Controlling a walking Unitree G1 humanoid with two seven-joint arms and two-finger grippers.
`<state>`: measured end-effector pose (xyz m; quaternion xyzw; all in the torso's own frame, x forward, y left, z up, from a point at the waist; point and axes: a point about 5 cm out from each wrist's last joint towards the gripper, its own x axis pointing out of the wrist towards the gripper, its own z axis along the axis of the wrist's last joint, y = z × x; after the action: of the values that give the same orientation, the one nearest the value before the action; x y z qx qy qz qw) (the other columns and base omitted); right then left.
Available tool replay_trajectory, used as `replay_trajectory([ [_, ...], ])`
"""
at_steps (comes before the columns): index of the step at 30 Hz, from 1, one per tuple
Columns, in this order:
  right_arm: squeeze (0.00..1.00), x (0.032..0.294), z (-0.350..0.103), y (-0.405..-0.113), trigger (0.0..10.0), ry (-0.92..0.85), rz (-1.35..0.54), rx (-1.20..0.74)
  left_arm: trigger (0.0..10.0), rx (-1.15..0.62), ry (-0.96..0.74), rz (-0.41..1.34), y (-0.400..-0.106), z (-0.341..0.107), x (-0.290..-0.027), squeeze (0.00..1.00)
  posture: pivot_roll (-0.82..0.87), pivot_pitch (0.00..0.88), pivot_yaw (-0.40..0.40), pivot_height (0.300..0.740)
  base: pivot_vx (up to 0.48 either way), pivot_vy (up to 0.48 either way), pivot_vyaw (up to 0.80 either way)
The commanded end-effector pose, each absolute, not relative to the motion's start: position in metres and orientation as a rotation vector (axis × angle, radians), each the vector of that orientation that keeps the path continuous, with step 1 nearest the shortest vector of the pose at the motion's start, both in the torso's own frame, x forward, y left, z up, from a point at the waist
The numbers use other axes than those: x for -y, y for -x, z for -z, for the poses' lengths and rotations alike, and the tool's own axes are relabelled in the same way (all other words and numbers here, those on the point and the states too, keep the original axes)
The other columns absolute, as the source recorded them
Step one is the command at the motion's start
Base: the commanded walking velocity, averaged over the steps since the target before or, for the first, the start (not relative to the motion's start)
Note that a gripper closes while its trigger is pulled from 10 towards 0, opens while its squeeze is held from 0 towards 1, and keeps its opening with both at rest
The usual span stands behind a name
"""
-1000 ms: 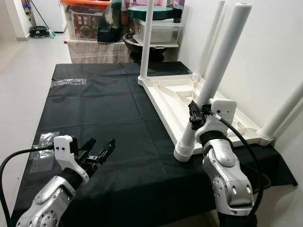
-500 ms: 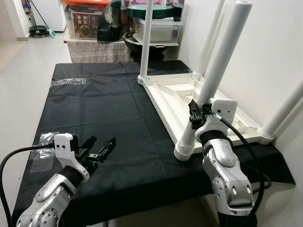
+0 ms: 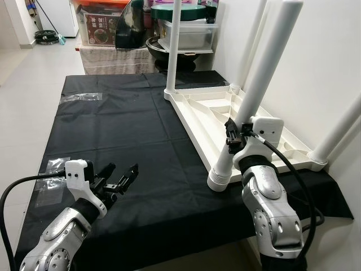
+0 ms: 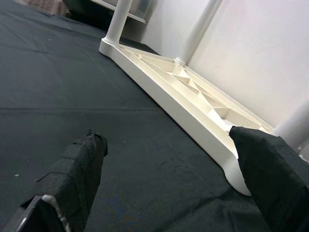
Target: Building children table
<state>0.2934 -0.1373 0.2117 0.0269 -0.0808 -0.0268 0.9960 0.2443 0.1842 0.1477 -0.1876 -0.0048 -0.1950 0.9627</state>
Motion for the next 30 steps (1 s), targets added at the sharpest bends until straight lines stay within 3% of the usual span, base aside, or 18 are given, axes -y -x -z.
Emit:
replay_trajectory([
  [1,0.00,0.140,-0.200,-0.294,10.0,-0.052,0.069,0.099,10.0,0.005,0.373,0.403,-0.245,-0.147,-0.184,0.00,0.04,0.000,-0.091,0.740,0.000,0.000,0.00],
  [6,0.00,0.140,-0.201,-0.294,10.0,-0.054,0.067,0.104,10.0,0.005,0.374,0.403,-0.245,-0.147,-0.183,0.00,0.04,0.000,-0.091,0.740,0.000,0.000,0.00],
  [7,0.28,0.140,-0.202,-0.293,10.0,-0.054,0.063,0.112,10.0,0.005,0.374,0.404,-0.245,-0.147,-0.183,0.00,0.04,0.000,-0.090,0.740,0.000,0.000,0.00],
  [8,0.28,0.140,-0.202,-0.293,10.0,-0.054,0.063,0.112,10.0,0.005,0.374,0.404,-0.245,-0.147,-0.183,0.00,0.04,0.000,-0.090,0.740,0.000,0.000,0.00],
  [9,0.50,0.139,-0.203,-0.293,10.0,-0.055,0.061,0.120,10.0,0.005,0.375,0.405,-0.245,-0.147,-0.183,0.00,0.03,0.000,-0.088,0.740,0.000,0.000,0.00],
  [10,0.92,0.139,-0.205,-0.293,10.0,-0.054,0.061,0.130,10.0,0.005,0.375,0.405,-0.245,-0.146,-0.183,0.00,0.03,0.000,-0.088,0.740,0.000,0.000,0.00],
  [11,1.00,0.140,-0.206,-0.292,10.0,-0.057,0.063,0.141,10.0,0.004,0.376,0.406,-0.245,-0.146,-0.183,0.00,0.03,0.000,-0.088,0.740,0.000,0.000,0.00],
  [30,1.00,0.138,-0.221,-0.291,10.0,-0.085,0.020,0.221,10.0,-0.001,0.378,0.410,-0.245,-0.146,-0.183,0.00,0.03,0.000,-0.080,0.740,0.000,0.000,0.00],
])
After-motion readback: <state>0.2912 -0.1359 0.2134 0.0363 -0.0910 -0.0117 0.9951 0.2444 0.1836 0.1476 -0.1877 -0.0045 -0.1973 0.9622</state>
